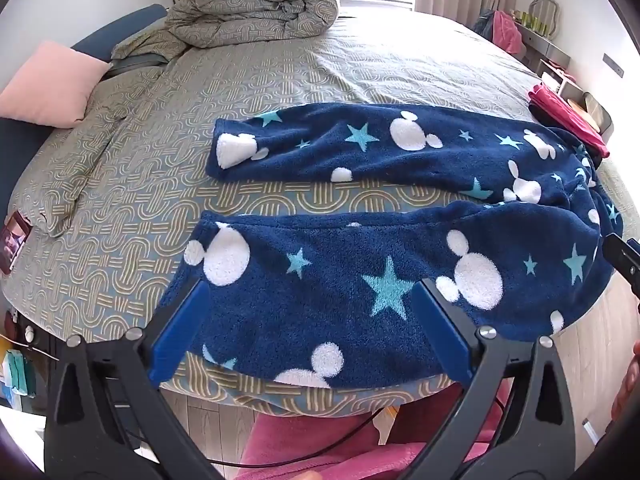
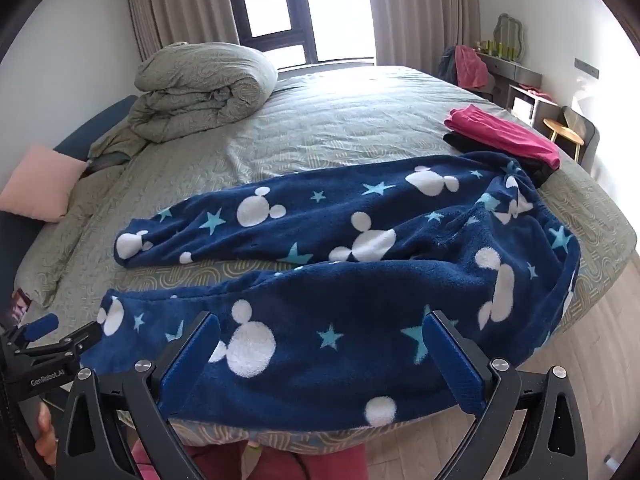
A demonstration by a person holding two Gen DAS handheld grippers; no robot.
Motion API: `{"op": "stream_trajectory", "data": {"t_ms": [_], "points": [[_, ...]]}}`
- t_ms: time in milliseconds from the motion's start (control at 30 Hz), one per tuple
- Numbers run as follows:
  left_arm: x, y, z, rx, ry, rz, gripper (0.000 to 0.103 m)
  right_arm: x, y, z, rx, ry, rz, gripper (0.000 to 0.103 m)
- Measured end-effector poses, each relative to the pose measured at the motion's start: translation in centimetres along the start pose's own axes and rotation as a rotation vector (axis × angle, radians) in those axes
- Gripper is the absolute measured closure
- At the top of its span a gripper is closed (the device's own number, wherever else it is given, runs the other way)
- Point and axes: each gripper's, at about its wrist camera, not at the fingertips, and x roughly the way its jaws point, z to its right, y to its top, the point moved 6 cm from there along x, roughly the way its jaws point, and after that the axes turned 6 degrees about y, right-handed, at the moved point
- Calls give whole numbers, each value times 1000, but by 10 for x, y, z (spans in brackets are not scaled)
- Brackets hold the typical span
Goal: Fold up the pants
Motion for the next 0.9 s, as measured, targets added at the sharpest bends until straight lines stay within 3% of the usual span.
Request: {"op": "stream_trajectory", "data": {"t_ms": [600,900], "points": [[3,1,3,18,3,-10,3,11,-2,-5,-24,2,-28,0],[3,-1,6,6,-51,-18,3,11,0,-5,-37,-9,-27,0]]}}
